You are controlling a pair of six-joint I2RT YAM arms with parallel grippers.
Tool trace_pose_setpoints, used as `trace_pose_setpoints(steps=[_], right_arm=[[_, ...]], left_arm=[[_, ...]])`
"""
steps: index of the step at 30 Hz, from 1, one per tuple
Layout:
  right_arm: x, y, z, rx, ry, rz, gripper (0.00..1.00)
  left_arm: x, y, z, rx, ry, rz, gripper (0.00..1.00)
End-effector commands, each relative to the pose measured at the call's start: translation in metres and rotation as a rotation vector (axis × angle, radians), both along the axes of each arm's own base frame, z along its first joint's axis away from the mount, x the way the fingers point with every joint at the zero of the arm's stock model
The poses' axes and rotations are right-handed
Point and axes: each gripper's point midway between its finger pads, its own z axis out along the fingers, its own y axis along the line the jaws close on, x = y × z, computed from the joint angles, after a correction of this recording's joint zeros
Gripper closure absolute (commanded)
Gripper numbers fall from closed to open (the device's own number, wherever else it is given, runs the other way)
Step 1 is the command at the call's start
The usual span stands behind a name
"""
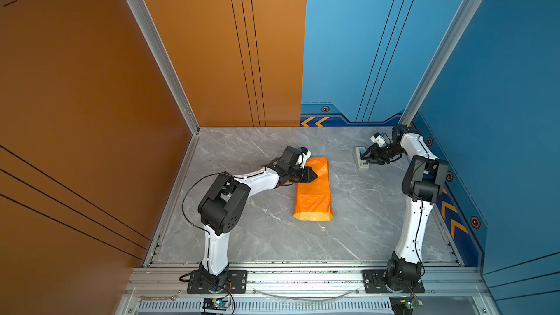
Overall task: Wrap a gift box in wrapping paper
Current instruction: Tear off the tape with the cutter.
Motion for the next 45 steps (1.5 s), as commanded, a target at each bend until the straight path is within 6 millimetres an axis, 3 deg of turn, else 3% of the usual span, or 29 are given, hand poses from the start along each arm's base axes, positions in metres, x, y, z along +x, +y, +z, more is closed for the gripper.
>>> trace_pose_setpoints(steps=[1,25,36,45], right_arm=[[-0.013,0.008,-0.042,0.046,0.113,0.025,0.54],[-0.007,0.026,-0.046,0.199,0.125,0.054,0.62],[-0.002,0.019,-0.021,0.355,0.079,-0.001,0.73],[-0.001,0.014,-0.017,0.436,0.073,-0.033,0.76]], left_arm=[[-0.019,0.030,-0.066,0.183,0.159,0.045,0.83],[-0.017,0.030,-0.065,0.186,0.155,0.045,0.83],[-0.018,0.028,-0.066,0.183,0.159,0.043,0.83],[-0.017,0.027,-0.065,0.181,0.155,0.042,0.83]])
